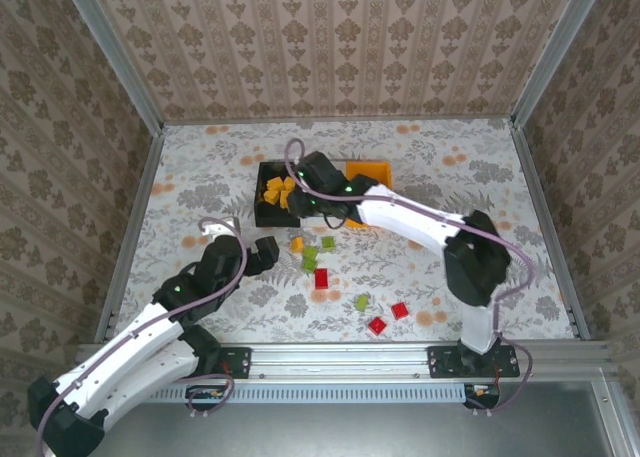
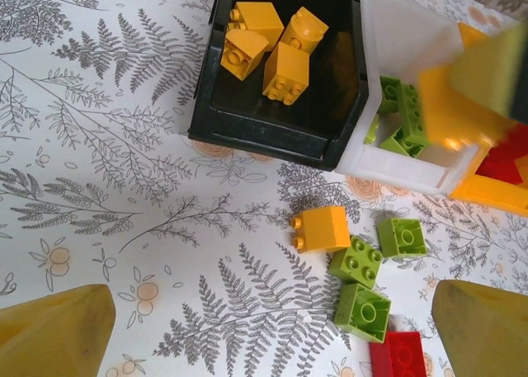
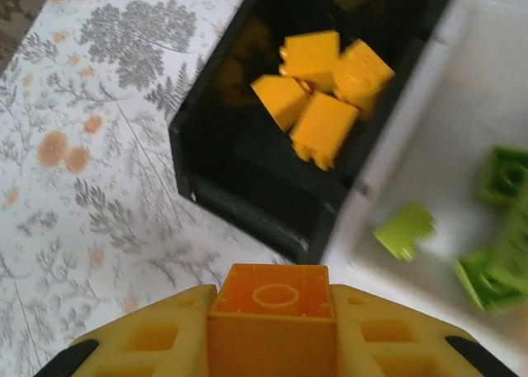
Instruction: Sort the legos into containers by color
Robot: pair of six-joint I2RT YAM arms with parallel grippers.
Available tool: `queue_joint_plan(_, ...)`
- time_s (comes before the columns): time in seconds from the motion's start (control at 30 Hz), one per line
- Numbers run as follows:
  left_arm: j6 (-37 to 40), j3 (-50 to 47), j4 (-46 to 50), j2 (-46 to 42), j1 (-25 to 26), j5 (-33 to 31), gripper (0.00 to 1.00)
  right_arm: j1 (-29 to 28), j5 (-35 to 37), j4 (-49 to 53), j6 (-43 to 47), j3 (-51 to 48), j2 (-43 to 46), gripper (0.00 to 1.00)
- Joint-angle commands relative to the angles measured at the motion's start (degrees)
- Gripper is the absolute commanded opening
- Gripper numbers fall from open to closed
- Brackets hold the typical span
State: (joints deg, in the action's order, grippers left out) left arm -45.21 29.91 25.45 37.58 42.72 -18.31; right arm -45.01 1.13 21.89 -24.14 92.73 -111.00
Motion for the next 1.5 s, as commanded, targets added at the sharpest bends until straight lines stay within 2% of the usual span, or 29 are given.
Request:
queue_joint_plan(0.0,-1.23,-1.00,3.86,-1.25,0.30,-0.68,1.00,0.77,-2.27,0.47,0.32,8.73,-7.04,0.30)
queue_joint_plan(0.13,-0.67,-0.67,4.34,-1.65,0.31,0.45,1.00,1.92,-2.19,4.26,-0.92,19.41,-15.93,0.33)
queue_joint_plan(0.33,1.18,0.89,5.01,0.00,0.35,1.17,1.00,2.88,-3.25,4.33,-1.98,24.94,-18.49,0.66)
queue_joint_plan(0.43,2.24,1.70,4.58,1.55,0.34,1.47,1.00,2.96,-2.72,3.23,-1.81,23.34,-15.06,0.74)
queue_joint_plan(0.57,4.81,3.54,2.53,5.95,0.32,3.44,1.00,3.34,-1.21,-0.95,-2.50,14.22,-6.67,0.77)
queue_joint_plan(0.7,8.08,7.41,-0.60,15.39,0.96,8.75,0.98,3.96,1.01,-4.70,-3.97,0.49,3.90,0.78)
queue_joint_plan(0.93,12.67,16.38,-2.73,36.86,10.25,13.54,0.89,7.31,2.93,-6.68,-6.30,-22.45,21.04,0.79)
queue_joint_plan(1.03,12.85,18.63,-2.96,43.53,12.62,15.42,0.83,9.25,2.83,-6.74,-6.72,-29.31,27.26,0.80)
queue_joint_plan(1.3,13.22,20.63,-3.36,53.47,15.85,17.05,0.79,14.06,2.75,-6.36,-6.03,-37.51,38.40,0.81)
queue_joint_plan(1.47,13.96,22.51,-4.56,57.47,16.93,16.32,0.70,15.56,2.57,-5.98,-5.43,-38.69,42.13,0.81)
